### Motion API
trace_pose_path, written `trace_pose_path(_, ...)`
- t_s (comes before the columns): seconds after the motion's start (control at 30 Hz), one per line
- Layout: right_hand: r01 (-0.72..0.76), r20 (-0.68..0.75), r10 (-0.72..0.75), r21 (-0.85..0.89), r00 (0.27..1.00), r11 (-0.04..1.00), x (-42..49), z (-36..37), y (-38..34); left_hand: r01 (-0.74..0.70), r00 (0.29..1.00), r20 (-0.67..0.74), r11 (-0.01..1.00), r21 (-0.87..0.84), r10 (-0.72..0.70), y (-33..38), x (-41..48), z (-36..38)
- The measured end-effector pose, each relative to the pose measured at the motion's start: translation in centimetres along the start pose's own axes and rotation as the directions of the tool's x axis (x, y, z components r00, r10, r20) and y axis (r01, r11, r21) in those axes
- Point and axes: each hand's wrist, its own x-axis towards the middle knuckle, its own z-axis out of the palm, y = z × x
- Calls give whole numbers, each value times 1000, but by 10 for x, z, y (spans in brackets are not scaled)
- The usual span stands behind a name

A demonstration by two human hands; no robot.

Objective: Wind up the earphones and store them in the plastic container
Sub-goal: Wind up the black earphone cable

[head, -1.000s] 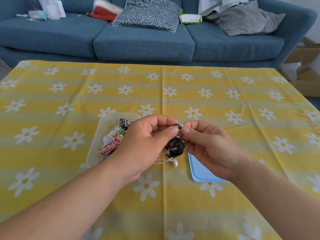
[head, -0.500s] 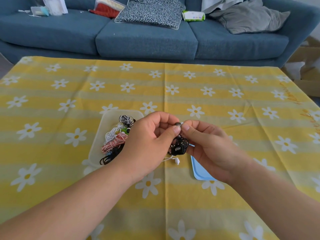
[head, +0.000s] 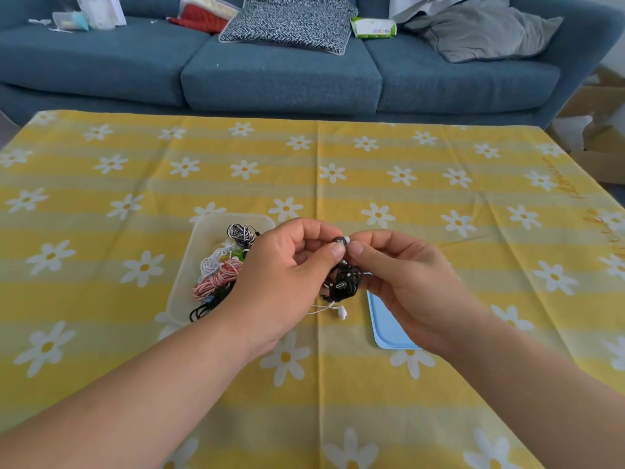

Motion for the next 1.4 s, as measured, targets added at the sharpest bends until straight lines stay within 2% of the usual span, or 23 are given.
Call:
trace_pose_path(0.3, 10, -56, -11, -8, 998, 1000, -2, 0, -3, 117, 993, -6, 988, -96, -119, 1, 4, -2)
trace_pose_path(0.63, -53, 27, 54, -36, 998, 998, -9, 5, -4, 84, 996, -34, 996, -31, -85, -2, 4, -4)
trace_pose_path(0.8, -85, 63, 94, -139, 994, 987, -16, 11, -1, 75, 996, -58, 997, 19, -74, -5, 4, -6)
trace_pose_path(0.9, -56, 30, 66, -257, 997, 965, -15, 7, -4, 92, 994, -54, 996, 17, -91, -5, 5, -6)
trace_pose_path(1.03, -17, -37, 5, -338, 999, 941, -13, 0, -6, 171, 985, 24, 983, -58, -170, -1, 2, -4)
trace_pose_path(1.13, -11, -69, -8, -269, 998, 963, -12, -3, -6, 234, 969, 104, 967, -106, -223, 1, 0, -3)
trace_pose_path(1.2, 1, -73, -20, -247, 997, 969, -11, -3, -6, 249, 965, 118, 961, -123, -235, 2, 0, -3)
trace_pose_path(1.4, 42, -94, -81, -357, 992, 933, -13, -2, -12, 273, 958, 128, 953, -129, -257, 2, -2, -2)
